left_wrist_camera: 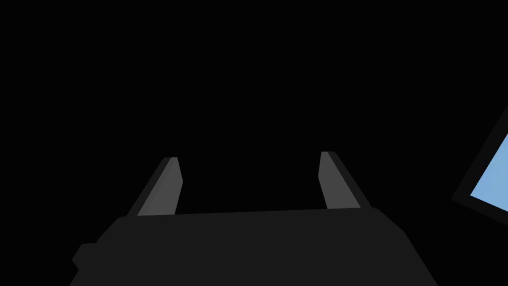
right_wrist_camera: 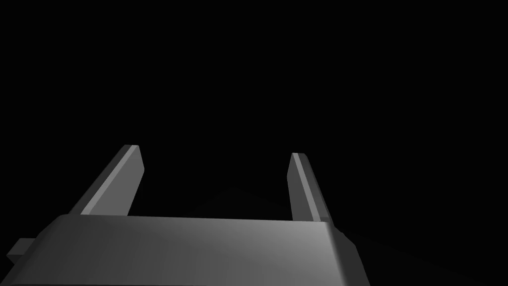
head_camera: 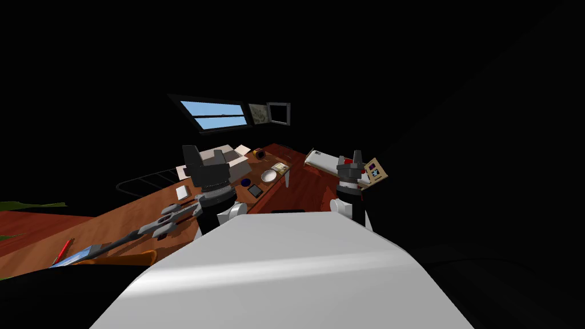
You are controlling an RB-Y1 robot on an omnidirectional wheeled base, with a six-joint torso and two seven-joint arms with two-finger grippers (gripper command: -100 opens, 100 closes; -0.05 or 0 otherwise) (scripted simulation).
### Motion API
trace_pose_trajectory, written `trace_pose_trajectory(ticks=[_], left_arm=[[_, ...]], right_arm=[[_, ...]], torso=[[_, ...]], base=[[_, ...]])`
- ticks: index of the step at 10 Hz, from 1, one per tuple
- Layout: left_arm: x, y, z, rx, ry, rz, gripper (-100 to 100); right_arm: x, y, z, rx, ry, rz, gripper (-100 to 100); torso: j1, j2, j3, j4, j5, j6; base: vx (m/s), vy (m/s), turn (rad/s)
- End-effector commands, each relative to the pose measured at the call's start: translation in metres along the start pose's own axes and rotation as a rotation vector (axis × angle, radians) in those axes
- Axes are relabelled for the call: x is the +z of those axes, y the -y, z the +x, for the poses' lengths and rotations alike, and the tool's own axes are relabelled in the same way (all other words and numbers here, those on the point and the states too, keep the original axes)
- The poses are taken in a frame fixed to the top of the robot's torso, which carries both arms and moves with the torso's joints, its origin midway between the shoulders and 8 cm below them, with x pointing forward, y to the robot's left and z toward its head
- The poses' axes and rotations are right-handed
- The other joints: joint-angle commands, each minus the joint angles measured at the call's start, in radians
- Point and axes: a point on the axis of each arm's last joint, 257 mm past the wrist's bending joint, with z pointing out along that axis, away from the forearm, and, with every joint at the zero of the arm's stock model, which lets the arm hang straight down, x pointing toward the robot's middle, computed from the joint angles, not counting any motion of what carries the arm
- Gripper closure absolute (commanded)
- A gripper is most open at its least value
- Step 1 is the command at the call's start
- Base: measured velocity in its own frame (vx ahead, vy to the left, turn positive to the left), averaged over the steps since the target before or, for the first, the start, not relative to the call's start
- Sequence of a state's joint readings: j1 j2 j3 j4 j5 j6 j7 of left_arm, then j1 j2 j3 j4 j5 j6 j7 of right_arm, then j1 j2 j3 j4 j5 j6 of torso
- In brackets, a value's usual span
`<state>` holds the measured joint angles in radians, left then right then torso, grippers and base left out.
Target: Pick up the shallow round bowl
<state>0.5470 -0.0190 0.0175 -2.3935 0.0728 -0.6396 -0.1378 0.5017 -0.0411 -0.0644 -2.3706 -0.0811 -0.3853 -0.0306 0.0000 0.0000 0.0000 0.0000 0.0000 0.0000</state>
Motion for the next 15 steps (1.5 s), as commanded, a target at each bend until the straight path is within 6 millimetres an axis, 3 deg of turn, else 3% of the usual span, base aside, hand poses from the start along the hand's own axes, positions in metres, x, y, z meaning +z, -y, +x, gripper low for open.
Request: trace_pose_trajectory(ticks=[1,4,9,10,15], left_arm=[[0.0,-0.003,0.004,0.004,-0.034,-0.008,-100],[0.0,-0.016,0.011,0.011,-0.094,-0.051,-100],[-0.007,-0.062,0.01,0.016,-0.133,-0.204,-100],[-0.007,-0.063,0.01,0.016,-0.133,-0.207,-100],[-0.021,-0.114,0.007,0.004,-0.14,-0.379,-100]], right_arm=[[0.0,0.0,0.0,0.0,0.0,0.0,0],[0.0,0.0,0.0,0.0,0.0,0.0,0],[0.0,0.0,0.0,0.0,0.0,0.0,0],[0.0,0.0,0.0,0.0,0.0,0.0,0],[0.0,0.0,0.0,0.0,0.0,0.0,0]], torso=[[0.0,0.0,0.0,0.0,0.0,0.0],[-0.003,-0.001,-0.001,0.0,-0.001,0.0],[-0.007,-0.002,-0.001,0.0,-0.002,0.0],[-0.008,-0.001,-0.001,0.0,-0.002,0.0],[-0.005,-0.002,-0.001,0.0,-0.001,0.0]], base=[[0.005,-0.014,0.023],[0.017,-0.053,0.051],[0.015,-0.096,0.081],[0.011,-0.084,0.035],[0.022,-0.089,0.07]])
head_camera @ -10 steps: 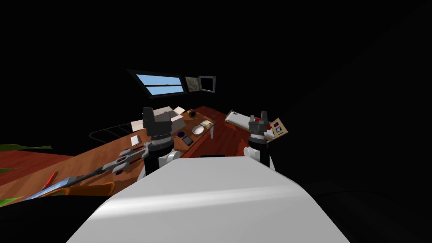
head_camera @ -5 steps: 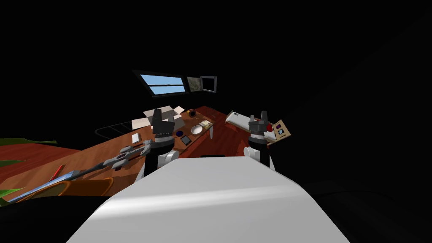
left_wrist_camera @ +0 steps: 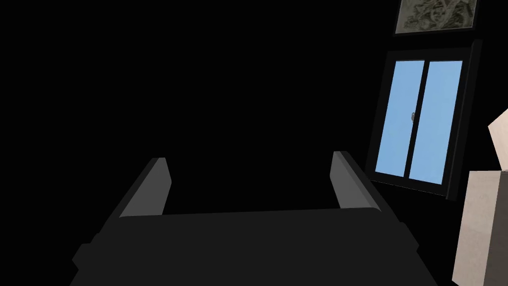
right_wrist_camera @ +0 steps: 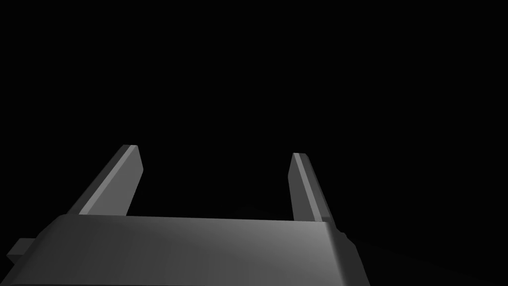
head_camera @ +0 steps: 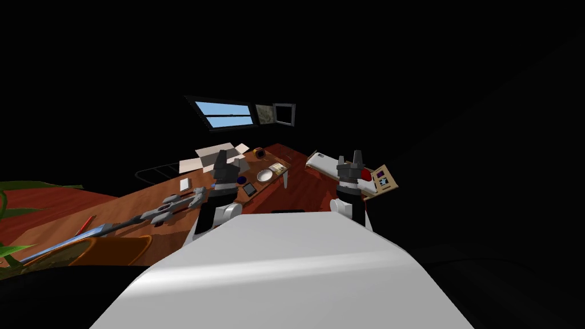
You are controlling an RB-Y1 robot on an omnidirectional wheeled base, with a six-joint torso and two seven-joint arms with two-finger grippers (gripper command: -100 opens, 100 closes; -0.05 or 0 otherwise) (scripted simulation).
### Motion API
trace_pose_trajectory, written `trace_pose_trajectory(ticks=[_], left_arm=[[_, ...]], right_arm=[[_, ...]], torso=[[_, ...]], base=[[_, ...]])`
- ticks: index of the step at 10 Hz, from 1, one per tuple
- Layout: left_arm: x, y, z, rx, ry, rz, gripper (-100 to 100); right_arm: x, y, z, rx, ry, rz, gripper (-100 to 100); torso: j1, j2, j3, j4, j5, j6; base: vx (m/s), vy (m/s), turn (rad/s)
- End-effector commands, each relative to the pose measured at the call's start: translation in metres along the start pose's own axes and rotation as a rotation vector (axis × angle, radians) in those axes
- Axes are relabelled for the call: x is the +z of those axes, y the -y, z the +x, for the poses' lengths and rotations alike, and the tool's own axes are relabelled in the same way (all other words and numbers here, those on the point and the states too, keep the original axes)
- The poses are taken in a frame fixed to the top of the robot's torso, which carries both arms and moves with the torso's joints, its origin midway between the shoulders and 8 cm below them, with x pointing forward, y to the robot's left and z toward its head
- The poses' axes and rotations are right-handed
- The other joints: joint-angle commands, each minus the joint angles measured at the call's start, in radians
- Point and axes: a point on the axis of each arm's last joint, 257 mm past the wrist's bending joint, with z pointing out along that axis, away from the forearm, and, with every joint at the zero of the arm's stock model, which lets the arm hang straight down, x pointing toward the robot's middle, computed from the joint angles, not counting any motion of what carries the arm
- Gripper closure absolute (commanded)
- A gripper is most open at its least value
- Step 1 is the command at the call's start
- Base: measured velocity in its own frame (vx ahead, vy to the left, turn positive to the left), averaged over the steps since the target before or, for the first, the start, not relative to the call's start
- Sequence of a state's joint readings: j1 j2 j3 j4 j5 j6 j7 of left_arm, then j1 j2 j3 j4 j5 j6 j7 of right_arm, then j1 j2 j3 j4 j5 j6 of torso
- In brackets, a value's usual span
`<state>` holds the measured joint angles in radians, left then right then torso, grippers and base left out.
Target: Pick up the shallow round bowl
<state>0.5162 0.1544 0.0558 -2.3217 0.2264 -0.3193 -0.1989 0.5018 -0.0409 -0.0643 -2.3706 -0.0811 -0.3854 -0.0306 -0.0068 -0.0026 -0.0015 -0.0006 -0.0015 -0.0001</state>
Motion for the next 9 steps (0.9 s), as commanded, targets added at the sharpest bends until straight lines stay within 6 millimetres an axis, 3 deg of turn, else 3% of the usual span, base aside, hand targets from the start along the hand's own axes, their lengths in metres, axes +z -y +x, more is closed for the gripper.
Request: trace_pose_trajectory(ticks=[1,6,8,9], left_arm=[[0.0,-0.013,-0.001,-0.005,-0.004,-0.041,-100],[-0.001,-0.059,0.001,-0.035,-0.015,-0.185,-100],[-0.002,-0.065,0.002,-0.035,-0.02,-0.207,-100],[-0.004,-0.08,0.003,-0.047,-0.025,-0.252,-100]], right_arm=[[0.0,0.0,0.0,0.0,0.0,0.0,0],[0.0,0.0,0.0,0.0,0.0,0.0,0],[0.0,0.0,0.0,0.0,0.0,0.0,0],[0.0,0.0,0.0,0.0,0.0,0.0,0]], torso=[[0.0,0.0,0.0,0.0,0.0,0.0],[0.003,0.001,0.001,0.0,0.001,0.0],[0.003,0.0,0.0,0.0,0.0,0.0],[0.005,0.001,0.0,0.0,0.001,0.0]], base=[[0.016,-0.092,0.041],[0.012,-0.066,0.045],[0.017,-0.045,0.016],[0.009,-0.04,0.039]])
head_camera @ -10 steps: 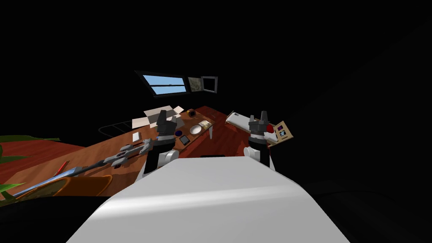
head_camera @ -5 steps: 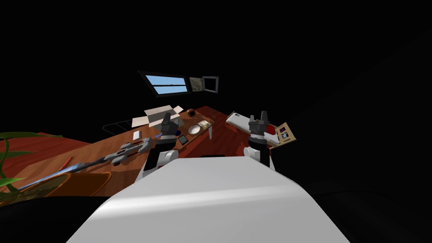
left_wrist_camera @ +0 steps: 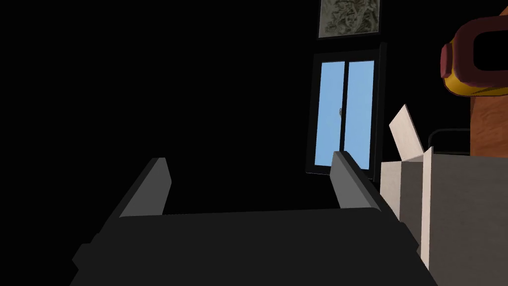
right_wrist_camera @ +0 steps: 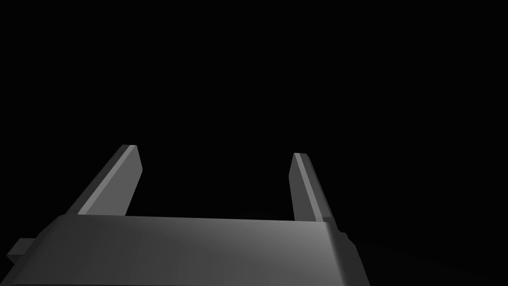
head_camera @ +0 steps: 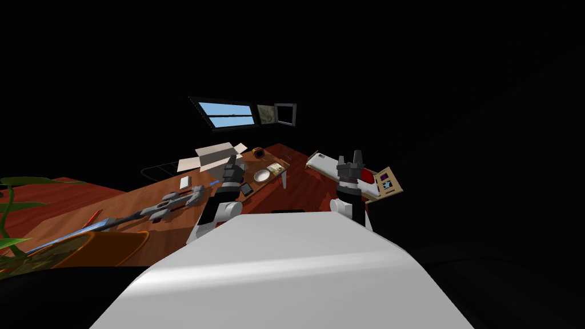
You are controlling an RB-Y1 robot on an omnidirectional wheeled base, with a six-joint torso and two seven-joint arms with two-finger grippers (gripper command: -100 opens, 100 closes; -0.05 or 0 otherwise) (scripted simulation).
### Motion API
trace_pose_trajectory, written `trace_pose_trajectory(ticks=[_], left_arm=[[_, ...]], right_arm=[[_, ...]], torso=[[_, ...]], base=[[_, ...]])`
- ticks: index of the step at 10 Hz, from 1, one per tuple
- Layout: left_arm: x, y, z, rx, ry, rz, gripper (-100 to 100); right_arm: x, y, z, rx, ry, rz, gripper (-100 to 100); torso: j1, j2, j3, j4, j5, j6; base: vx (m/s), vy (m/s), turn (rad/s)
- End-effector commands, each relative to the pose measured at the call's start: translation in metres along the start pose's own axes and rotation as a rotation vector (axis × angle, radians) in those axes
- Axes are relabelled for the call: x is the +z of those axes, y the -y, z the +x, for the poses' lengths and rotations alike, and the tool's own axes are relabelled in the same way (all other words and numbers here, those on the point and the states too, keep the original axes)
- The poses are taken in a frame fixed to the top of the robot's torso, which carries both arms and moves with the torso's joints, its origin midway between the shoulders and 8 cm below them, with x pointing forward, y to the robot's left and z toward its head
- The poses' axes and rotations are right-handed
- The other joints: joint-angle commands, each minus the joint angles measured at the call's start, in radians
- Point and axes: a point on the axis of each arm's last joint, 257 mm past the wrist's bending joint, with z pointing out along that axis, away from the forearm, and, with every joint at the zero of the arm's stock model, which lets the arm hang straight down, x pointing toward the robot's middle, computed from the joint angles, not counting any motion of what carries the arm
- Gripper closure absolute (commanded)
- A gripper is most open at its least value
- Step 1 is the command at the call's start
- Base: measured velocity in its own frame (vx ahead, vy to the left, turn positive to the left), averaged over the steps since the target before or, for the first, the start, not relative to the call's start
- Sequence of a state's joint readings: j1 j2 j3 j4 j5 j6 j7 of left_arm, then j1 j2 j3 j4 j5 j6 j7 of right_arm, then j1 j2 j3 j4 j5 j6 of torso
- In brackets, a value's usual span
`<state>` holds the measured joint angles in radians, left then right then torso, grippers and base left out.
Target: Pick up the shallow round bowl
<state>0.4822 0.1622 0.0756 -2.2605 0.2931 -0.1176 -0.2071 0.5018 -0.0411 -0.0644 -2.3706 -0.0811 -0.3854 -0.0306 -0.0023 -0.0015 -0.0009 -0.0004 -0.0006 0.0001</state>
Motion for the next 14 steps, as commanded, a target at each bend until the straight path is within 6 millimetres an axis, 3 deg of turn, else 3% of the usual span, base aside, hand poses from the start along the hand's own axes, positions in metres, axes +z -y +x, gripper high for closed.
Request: trace_pose_trajectory(ticks=[1,2,4,9,14], left_arm=[[0.002,-0.012,0.001,-0.006,-0.006,-0.041,-100],[0.004,-0.025,0.001,-0.019,-0.01,-0.078,-100],[0.003,-0.032,0.003,-0.019,-0.016,-0.103,-100],[0.004,-0.086,0.009,-0.061,-0.043,-0.268,-100],[-0.001,-0.115,0.015,-0.075,-0.064,-0.371,-100]], right_arm=[[0.0,0.0,0.0,0.0,0.0,0.0,0],[0.0,0.0,0.0,0.0,0.0,0.0,0],[0.0,0.0,0.0,0.0,0.0,0.0,0],[0.0,0.0,0.0,0.0,0.0,0.0,0],[0.0,0.0,0.0,0.0,0.0,0.0,0]], torso=[[0.0,0.0,0.0,0.0,0.0,0.0],[-0.001,0.0,0.0,0.0,0.0,0.0],[-0.002,-0.001,0.0,0.0,-0.001,0.0],[-0.001,0.0,0.0,0.0,0.0,0.0],[0.0,0.0,0.0,0.0,0.0,0.0]], base=[[0.01,-0.058,0.03],[0.013,-0.075,0.057],[0.016,-0.044,0.011],[0.015,-0.05,0.027],[0.01,-0.034,0.009]])
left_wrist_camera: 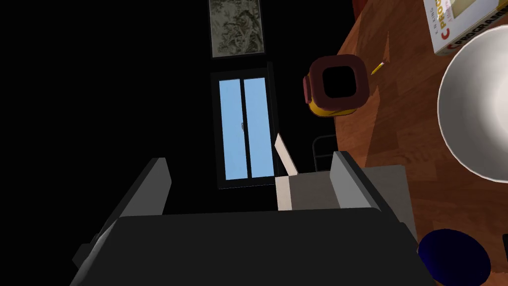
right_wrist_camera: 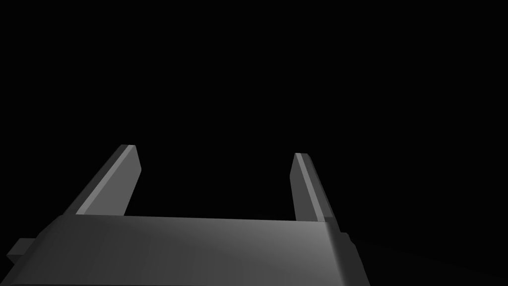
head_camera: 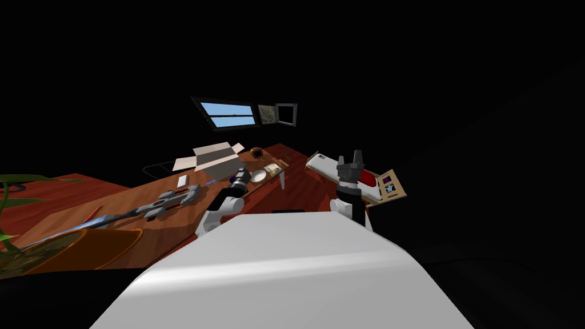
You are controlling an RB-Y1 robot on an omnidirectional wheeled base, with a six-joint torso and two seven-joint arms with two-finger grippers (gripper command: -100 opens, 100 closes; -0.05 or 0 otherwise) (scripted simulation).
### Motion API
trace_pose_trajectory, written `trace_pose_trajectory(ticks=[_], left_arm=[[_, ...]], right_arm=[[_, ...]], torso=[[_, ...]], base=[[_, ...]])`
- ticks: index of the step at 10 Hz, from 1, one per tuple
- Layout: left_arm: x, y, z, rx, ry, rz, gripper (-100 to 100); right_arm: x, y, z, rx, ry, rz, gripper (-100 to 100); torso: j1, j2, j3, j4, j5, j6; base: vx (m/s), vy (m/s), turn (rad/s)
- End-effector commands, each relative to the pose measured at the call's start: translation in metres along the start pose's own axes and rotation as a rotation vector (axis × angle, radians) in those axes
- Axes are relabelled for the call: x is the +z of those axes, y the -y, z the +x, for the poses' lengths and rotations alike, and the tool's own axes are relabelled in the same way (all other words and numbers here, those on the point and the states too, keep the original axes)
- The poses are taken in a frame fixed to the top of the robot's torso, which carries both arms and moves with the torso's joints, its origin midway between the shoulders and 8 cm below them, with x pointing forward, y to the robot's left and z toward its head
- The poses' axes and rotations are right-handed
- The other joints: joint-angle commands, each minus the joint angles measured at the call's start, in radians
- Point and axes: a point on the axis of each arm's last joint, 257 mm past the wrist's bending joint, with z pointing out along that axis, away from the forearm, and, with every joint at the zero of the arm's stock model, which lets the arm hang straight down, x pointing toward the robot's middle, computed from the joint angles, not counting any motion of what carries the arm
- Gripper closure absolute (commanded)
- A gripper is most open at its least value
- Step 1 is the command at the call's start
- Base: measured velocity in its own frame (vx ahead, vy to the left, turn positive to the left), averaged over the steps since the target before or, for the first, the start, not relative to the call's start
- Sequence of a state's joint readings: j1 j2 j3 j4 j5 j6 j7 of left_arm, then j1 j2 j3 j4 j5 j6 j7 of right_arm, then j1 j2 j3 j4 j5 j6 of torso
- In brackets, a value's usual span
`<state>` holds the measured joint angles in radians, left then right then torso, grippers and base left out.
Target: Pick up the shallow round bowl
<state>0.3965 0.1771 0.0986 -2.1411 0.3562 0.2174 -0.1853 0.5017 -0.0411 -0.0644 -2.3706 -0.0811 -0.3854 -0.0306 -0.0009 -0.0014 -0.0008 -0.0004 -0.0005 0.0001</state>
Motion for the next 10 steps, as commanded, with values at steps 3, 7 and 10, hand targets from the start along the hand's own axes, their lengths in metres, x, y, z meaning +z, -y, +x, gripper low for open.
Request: trace_pose_trajectory(ticks=[3,7,10], left_arm=[[0.005,-0.023,0.003,-0.014,-0.015,-0.08,-100],[0.011,-0.064,0.007,-0.039,-0.038,-0.218,-100],[0.016,-0.094,0.009,-0.061,-0.051,-0.322,-100]], right_arm=[[0.0,0.0,0.0,0.0,0.0,0.0,0],[0.0,0.0,0.0,0.0,0.0,0.0,0],[0.0,0.0,0.0,0.0,0.0,0.0,0]], torso=[[-0.001,-0.001,0.0,0.0,0.0,0.0],[-0.001,-0.001,-0.001,0.0,0.0,0.0],[0.0,-0.001,-0.001,0.0,0.0,0.0]], base=[[0.013,-0.031,0.007],[0.019,-0.029,0.001],[0.023,-0.024,-0.008]])
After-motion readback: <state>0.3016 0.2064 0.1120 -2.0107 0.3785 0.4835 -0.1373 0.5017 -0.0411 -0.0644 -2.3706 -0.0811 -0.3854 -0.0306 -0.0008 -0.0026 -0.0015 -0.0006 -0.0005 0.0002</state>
